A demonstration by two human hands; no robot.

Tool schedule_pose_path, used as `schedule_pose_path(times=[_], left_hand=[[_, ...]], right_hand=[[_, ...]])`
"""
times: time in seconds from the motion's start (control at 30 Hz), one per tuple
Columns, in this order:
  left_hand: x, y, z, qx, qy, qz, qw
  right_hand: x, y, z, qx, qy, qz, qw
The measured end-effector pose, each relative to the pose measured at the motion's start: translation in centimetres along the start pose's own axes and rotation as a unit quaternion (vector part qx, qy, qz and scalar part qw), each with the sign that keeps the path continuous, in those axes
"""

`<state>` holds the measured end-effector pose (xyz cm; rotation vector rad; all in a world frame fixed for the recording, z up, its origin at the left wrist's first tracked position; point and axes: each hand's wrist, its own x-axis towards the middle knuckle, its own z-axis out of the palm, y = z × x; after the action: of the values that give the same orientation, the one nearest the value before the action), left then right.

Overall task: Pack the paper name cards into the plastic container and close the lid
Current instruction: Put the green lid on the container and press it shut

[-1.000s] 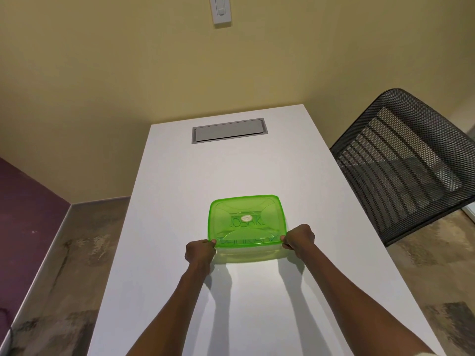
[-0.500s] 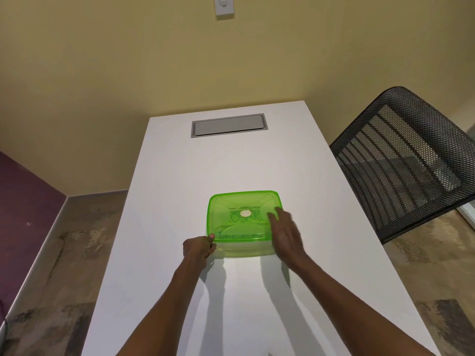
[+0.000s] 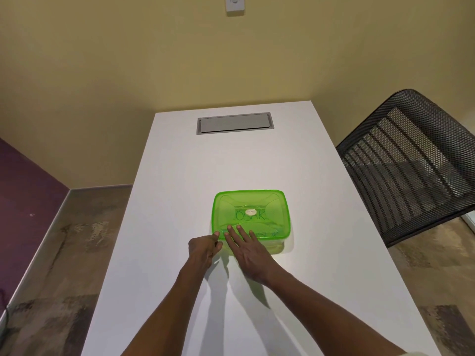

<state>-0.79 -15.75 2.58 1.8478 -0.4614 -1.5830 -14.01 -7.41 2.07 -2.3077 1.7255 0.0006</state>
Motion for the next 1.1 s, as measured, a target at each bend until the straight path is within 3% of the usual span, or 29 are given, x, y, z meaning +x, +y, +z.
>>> schedule_pose_path(times=[0.37, 0.6, 0.83, 1.1], left_hand=[[1.2, -0.8, 0.1, 0.046, 0.026, -0.007, 0.999], [1.2, -1.0, 0.1, 0.028, 0.021, -0.004, 0.999], [1.3, -0.9, 0.6, 0.051, 0.062, -0.005, 0.997], [1.1, -0.8, 0.4, 0.033, 0.046, -0.02, 0.998]], right_hand=[[0.6, -0.2, -0.4, 0.018, -0.04, 0.014, 0.999], [0.8, -0.1, 0.3, 0.01, -0.035, 0.015, 0.999], [1.1, -0.2, 0.7, -0.01, -0.041, 0.014, 0.999], [1.0, 0.0, 1.2, -0.009, -0.031, 0.012, 0.999]])
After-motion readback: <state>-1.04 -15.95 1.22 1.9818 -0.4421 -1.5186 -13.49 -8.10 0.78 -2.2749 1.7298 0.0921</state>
